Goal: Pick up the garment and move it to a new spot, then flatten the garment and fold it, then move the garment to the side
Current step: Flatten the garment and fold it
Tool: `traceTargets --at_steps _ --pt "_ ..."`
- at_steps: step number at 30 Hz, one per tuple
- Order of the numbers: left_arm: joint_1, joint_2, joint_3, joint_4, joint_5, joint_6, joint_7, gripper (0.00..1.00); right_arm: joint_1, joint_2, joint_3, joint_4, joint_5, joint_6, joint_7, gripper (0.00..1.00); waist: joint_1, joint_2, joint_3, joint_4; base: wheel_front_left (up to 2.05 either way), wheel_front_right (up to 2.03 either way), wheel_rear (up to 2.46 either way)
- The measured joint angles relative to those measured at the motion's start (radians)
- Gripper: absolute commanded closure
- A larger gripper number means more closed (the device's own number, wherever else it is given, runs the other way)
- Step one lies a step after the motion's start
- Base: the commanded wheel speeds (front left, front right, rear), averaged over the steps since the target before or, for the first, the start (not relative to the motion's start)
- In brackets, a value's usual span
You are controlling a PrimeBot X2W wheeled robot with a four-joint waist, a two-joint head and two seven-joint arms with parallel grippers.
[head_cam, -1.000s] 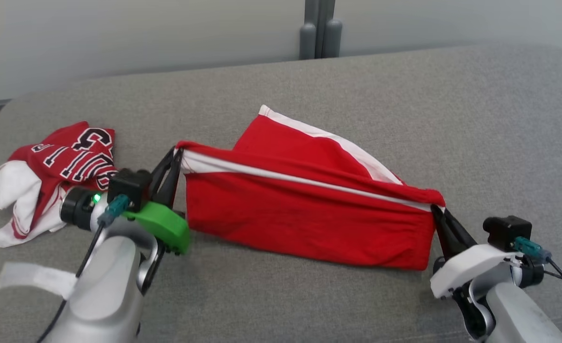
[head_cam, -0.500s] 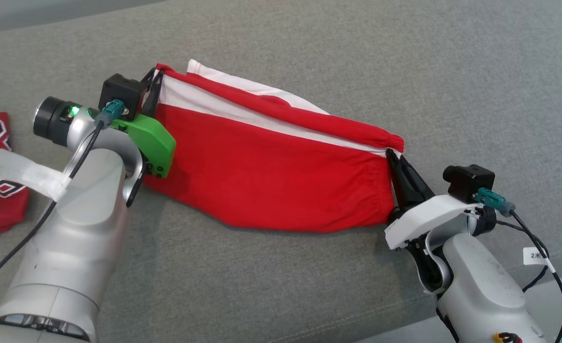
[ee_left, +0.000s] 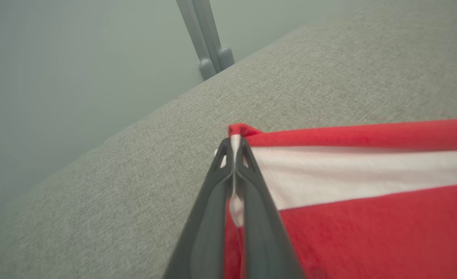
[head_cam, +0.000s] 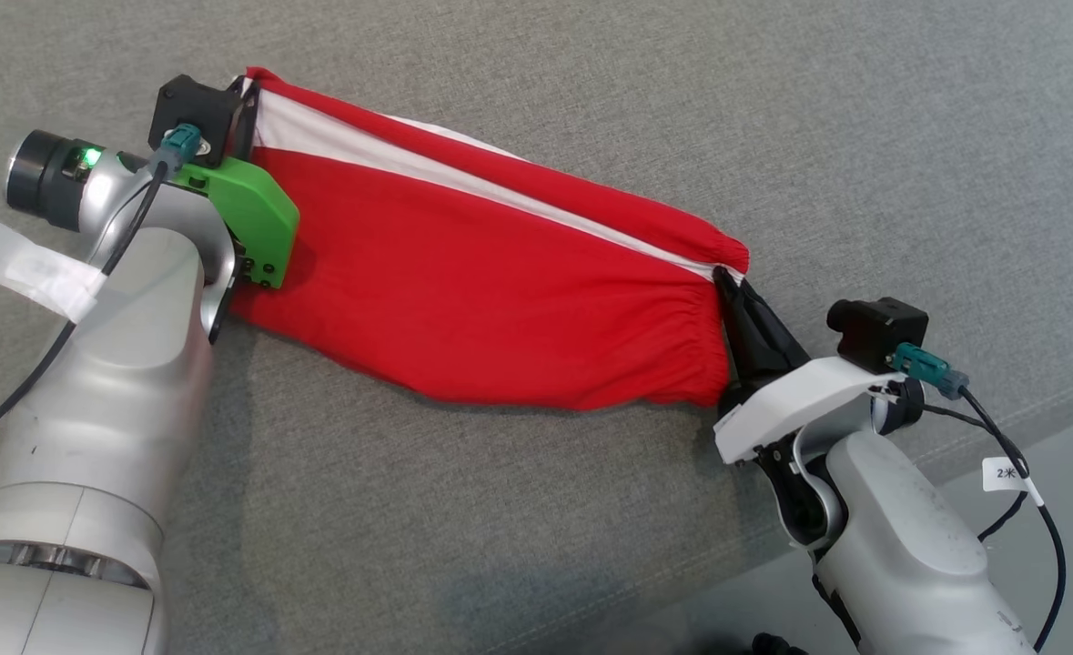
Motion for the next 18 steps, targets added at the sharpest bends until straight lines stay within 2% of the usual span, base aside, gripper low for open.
traceTargets --at_steps 2,3,4,5,11,18 --pt "-0.006 0.000 0.005 0.016 -0.006 0.002 0.000 1.00 -0.001 0.001 0.009 -0.005 0.009 0.000 0.000 1.00 0.0000 0.0000 0.010 -0.007 0.00 0.00 0.00" --pt "-0.006 0.000 0.006 0.020 -0.010 0.003 0.000 0.93 -0.002 0.001 0.009 -0.006 0.009 0.000 0.000 0.75 0.0000 0.0000 0.013 -0.009 0.00 0.00 0.00" --pt "-0.006 -0.001 0.007 0.019 -0.013 0.004 0.000 0.28 -0.002 0.001 0.009 -0.008 0.009 0.000 0.000 0.00 0.0000 0.0000 0.016 -0.009 0.00 0.00 0.00" --pt "-0.006 -0.004 0.010 0.013 -0.015 0.004 0.000 0.00 -0.002 0.002 0.005 -0.010 0.008 0.000 0.000 0.00 0.0000 0.0000 0.018 -0.008 0.00 0.00 0.00" --pt "0.032 -0.025 0.040 -0.057 -0.062 0.001 0.000 0.00 0.009 0.001 -0.064 -0.041 -0.021 0.000 0.000 0.00 0.0000 0.0000 0.008 0.022 0.00 0.00 0.00" --pt "0.117 -0.046 0.061 -0.088 -0.106 -0.017 0.000 0.00 0.077 0.002 -0.214 -0.110 -0.139 0.000 0.000 0.00 0.0000 0.0000 -0.041 0.070 0.00 0.00 0.00"
